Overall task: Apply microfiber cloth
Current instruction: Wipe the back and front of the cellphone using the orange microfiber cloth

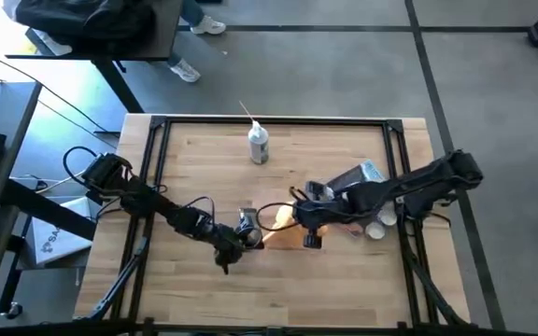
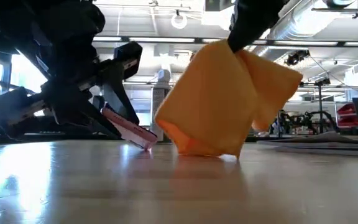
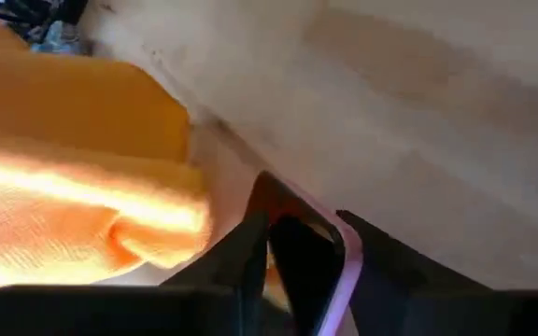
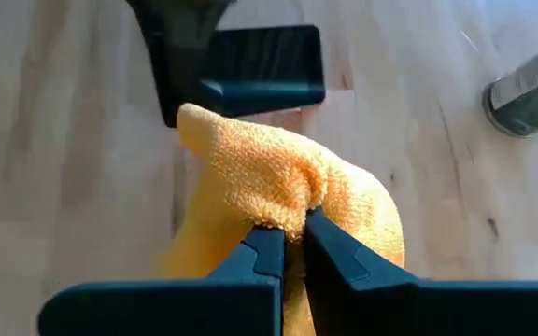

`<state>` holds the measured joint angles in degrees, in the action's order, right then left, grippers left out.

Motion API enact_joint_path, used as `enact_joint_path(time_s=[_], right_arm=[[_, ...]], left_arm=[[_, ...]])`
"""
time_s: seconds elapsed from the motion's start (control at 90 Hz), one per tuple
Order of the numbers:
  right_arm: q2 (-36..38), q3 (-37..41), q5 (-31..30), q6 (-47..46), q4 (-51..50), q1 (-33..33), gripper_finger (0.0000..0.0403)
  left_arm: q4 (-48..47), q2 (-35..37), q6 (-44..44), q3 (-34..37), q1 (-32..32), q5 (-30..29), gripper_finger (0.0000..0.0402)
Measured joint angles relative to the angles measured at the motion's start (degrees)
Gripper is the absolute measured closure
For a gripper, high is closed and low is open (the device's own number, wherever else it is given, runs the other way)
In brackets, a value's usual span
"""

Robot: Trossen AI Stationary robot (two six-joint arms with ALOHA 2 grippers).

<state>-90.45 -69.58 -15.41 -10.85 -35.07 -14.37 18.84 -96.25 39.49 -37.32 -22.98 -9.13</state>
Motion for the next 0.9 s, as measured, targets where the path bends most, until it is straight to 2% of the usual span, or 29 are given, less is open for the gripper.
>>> enact_joint_path(time_s=[0.144,0.356,0.489,0.656,0.778,0.9], right_arm=[[-0.1,0.0,-0.5,1.5,-0.3,1.3,0.0403],[-0.1,0.0,-0.6,1.9,-2.1,2.1,0.0403],[-0.1,0.0,-0.6,1.9,-1.5,2.1,0.0403],[-0.1,0.0,-0.6,2.0,0.9,2.1,0.0403],[-1.3,0.0,-0.7,2.4,3.3,1.8,0.0403],[-4.6,0.0,-0.6,4.2,6.8,1.6,0.0403]], left_arm=[[0.8,0.0,-3.2,0.0,-0.1,0.8,0.0274],[0.5,0.9,-8.2,0.0,0.0,-3.7,0.0269],[-1.3,2.0,-8.4,0.0,0.1,-5.5,0.027],[-3.1,3.1,-9.1,0.8,2.7,-10.9,0.027],[2.4,3.6,-13.5,5.4,7.4,-12.8,0.027],[14.5,3.6,-19.0,11.5,11.5,-9.2,0.027]])
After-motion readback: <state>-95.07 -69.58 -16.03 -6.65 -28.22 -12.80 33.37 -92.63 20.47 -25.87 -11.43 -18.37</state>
